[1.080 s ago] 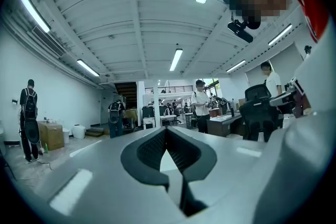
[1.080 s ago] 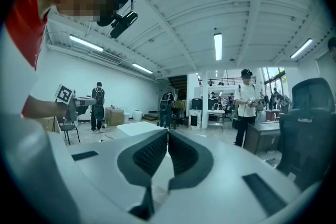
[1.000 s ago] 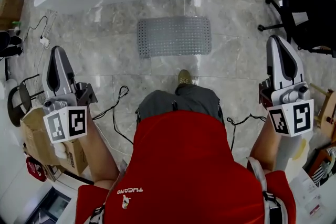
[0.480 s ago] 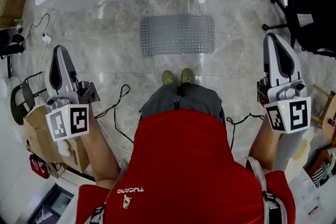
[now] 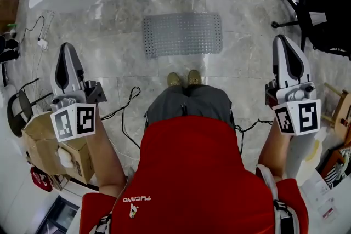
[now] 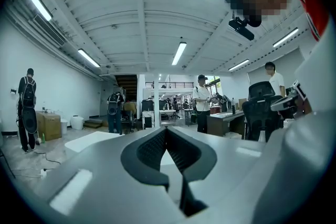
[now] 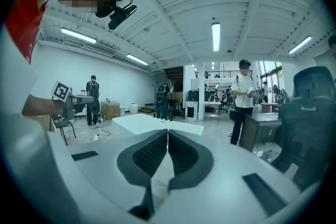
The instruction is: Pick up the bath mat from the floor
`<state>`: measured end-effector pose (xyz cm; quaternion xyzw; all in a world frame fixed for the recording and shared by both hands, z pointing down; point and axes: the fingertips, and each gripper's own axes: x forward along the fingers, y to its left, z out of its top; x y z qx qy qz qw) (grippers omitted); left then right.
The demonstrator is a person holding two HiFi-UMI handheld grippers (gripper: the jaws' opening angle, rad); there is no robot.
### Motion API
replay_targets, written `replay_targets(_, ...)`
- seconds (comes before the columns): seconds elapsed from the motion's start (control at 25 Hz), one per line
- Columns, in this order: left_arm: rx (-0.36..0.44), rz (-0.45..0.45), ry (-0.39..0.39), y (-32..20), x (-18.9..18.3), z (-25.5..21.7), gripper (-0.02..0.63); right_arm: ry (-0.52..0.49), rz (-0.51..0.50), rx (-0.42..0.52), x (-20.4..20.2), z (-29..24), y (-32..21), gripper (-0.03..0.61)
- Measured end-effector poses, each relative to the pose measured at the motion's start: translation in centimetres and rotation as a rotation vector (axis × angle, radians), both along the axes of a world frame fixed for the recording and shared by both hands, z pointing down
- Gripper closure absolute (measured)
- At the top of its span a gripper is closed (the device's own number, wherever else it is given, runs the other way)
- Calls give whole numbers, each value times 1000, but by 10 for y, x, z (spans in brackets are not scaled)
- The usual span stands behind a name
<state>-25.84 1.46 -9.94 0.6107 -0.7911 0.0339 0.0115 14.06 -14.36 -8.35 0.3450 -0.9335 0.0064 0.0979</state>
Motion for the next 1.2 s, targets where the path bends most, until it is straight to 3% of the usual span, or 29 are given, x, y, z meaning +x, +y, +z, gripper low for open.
replay_targets(0.56,-27,1,15,-11,-21,60,607,26,29,-20,-18,56,-14,575)
replay_targets(1.2,-94,26,30,-43,-39,165,607,54,67,-60,-34,152,-45,575)
